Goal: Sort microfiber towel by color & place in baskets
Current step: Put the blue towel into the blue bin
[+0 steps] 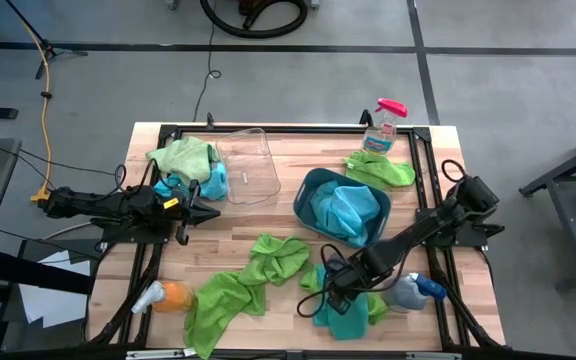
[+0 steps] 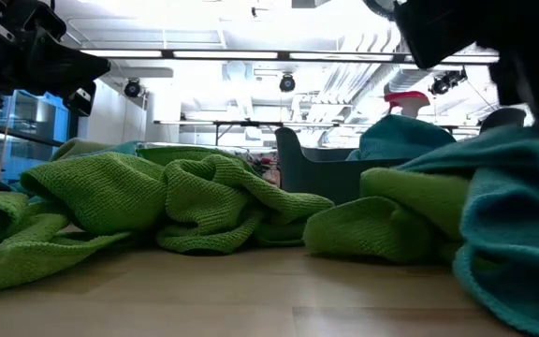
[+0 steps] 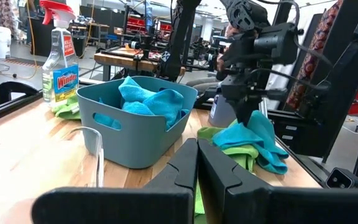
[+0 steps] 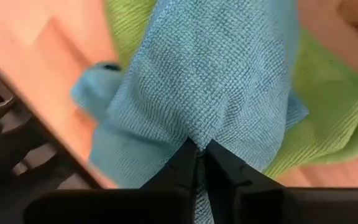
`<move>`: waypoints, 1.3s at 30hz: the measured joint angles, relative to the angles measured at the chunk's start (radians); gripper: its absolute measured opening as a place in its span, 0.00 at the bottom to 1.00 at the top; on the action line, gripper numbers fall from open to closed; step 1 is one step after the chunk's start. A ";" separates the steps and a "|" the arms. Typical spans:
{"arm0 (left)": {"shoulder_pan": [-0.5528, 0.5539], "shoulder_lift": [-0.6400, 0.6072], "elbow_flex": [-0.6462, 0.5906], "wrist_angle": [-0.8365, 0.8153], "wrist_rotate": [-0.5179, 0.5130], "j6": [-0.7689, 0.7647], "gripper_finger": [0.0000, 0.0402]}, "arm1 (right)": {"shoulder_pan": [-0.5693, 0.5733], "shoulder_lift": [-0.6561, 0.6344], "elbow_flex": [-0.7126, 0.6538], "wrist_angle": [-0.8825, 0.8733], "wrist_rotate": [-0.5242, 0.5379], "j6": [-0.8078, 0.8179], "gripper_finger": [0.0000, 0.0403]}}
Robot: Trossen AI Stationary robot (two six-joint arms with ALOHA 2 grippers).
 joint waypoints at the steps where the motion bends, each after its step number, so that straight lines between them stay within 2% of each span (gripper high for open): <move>1: 0.000 0.000 0.000 0.000 0.000 0.000 0.00 | 0.001 -0.011 0.006 -0.009 -0.011 -0.009 0.04; 4: 0.000 0.000 0.000 0.000 0.000 0.000 0.00 | 0.001 -0.045 0.042 -0.051 -0.065 -0.047 0.01; 7: 0.000 0.000 0.000 0.000 0.000 0.000 0.00 | 0.001 -0.075 0.082 -0.098 -0.089 -0.080 0.04; 16: 0.000 0.000 0.000 0.000 0.000 0.000 0.00 | -0.012 -0.107 0.141 -0.126 -0.003 -0.160 0.19; 26: 0.000 0.000 0.000 0.000 0.000 0.000 0.00 | -0.020 -0.103 0.080 -0.091 0.017 -0.121 0.28; 34: 0.000 0.000 0.000 0.000 0.000 0.000 0.00 | 0.020 -0.103 0.037 -0.071 0.012 -0.096 0.41; 39: 0.000 0.000 0.000 0.000 0.000 0.000 0.00 | 0.070 -0.103 -0.015 -0.071 -0.016 0.007 0.46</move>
